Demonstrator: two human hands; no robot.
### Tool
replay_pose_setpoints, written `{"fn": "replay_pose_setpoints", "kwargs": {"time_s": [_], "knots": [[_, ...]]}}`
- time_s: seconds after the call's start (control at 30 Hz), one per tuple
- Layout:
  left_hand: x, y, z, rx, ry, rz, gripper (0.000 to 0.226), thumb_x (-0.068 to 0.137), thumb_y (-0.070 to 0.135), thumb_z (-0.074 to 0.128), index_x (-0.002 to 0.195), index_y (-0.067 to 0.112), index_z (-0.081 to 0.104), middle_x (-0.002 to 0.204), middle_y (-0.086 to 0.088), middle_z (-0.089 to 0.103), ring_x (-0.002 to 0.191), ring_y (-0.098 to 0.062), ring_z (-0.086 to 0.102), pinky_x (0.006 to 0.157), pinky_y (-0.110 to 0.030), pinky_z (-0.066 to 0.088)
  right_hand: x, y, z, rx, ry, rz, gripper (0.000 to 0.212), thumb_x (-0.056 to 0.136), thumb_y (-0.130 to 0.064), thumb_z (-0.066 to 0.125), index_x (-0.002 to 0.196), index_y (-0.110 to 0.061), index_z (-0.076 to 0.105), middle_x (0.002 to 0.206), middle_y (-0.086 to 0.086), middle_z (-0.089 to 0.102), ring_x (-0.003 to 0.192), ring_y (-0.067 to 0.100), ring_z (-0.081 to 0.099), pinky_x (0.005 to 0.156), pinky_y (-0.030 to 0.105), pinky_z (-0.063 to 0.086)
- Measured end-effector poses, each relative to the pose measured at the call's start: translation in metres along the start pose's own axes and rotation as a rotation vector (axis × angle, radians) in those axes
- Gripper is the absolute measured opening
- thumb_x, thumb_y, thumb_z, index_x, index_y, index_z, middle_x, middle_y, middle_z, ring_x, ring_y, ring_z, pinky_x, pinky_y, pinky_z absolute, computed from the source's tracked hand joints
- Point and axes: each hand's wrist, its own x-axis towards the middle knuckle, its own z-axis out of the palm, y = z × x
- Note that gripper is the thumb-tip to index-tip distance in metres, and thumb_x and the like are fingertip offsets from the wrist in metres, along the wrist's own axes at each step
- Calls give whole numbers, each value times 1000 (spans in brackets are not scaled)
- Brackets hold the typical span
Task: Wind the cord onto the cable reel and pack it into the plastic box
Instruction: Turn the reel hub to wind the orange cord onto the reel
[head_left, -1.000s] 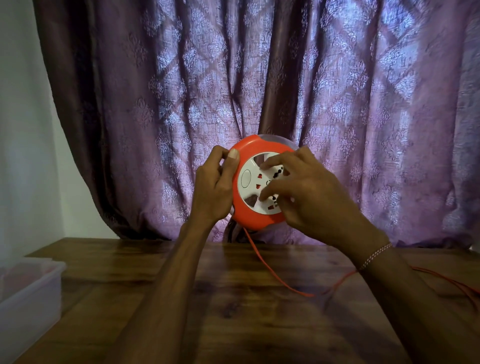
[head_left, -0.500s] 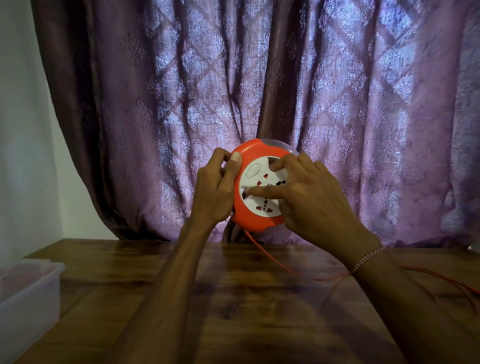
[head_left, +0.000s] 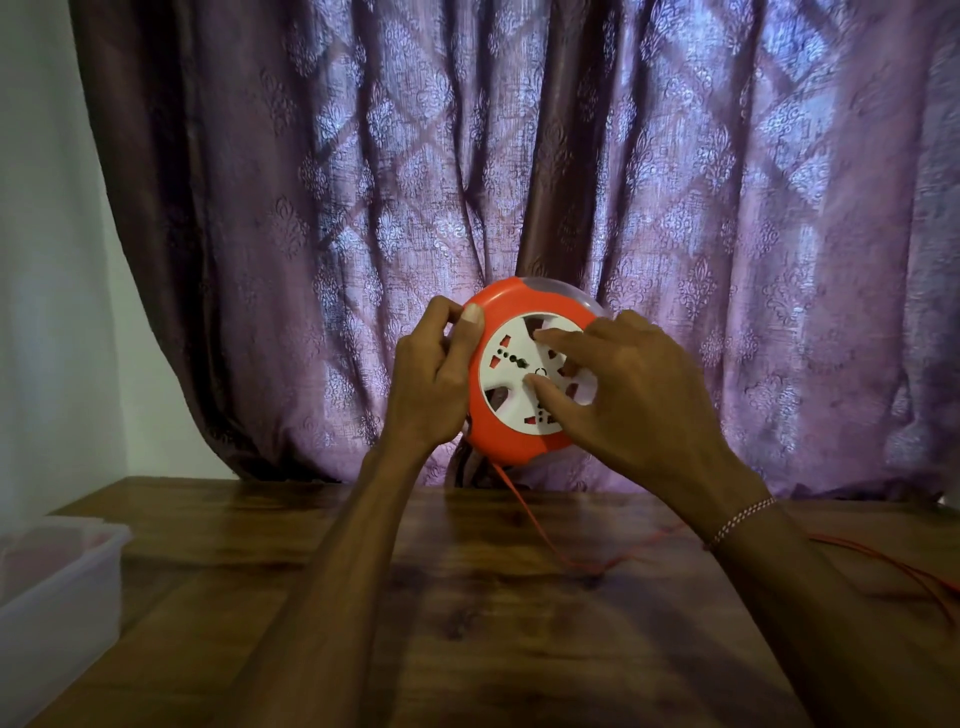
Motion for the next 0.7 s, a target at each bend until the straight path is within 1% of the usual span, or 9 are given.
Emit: {"fn": "replay_pose_setpoints", "kwargs": {"time_s": [0.07,0.13,0.2,0.27,0.3,0.37,0.47,0.63,0.7], "knots": [[0,-1,-1,-6,4,3,29,103,47,44,78,31,46,56,6,52,49,-7,44,47,-44,37,2,5,0,47,-14,-84,28,84,-24,65,111,-19,72,100,7,67,90,31,55,70,46,51],[1,-1,-1,-2,8,2,30,103,49,43,78,32,46,56,8,51,50,-6,42,48,-45,37,3,9,0,63,-76,-195,34,79,-11,58,107,-24,74,115,9,63,101,31,52,75,42,51],[1,0,-2,8,11,-2,30,102,50,43,78,34,46,56,8,52,49,-5,43,48,-45,37,4,9,2,51,-161,-251,39,73,-6,64,102,-29,77,127,11,58,113,31,50,83,39,48],[1,0,-2,21,11,1,30,103,51,42,78,34,46,57,9,54,49,-4,44,48,-44,38,4,7,3,32,-233,-237,46,67,-2,73,101,-31,77,132,13,55,117,36,50,85,41,48],[1,0,-2,23,10,1,30,102,51,42,78,33,46,57,9,54,49,-4,44,49,-43,38,4,5,2,23,-246,-228,45,68,-4,72,103,-33,76,133,13,54,117,37,51,86,43,48],[1,0,-2,17,7,-2,30,102,51,42,79,32,46,58,9,55,49,-3,45,48,-42,38,3,3,0,-8,-249,-220,40,76,-18,57,107,-36,74,135,11,53,117,36,51,87,44,48],[1,0,-2,19,0,3,29,102,50,42,80,31,47,61,9,57,50,-4,48,48,-41,40,3,0,-3,-101,-237,-201,50,79,-33,33,110,-43,71,133,7,54,116,33,52,78,42,44],[0,1,-1,36,0,20,30,101,51,42,81,29,48,63,7,61,49,-4,49,47,-36,40,0,-2,-4,-200,-247,-160,58,76,-34,29,119,-51,63,130,3,51,118,27,49,77,39,37],[0,1,-1,41,0,21,31,100,52,42,81,28,48,61,3,61,47,-6,48,46,-37,39,-1,-2,-3,-197,-234,-116,56,76,-35,34,122,-52,61,125,3,52,117,24,50,79,38,37]]}}
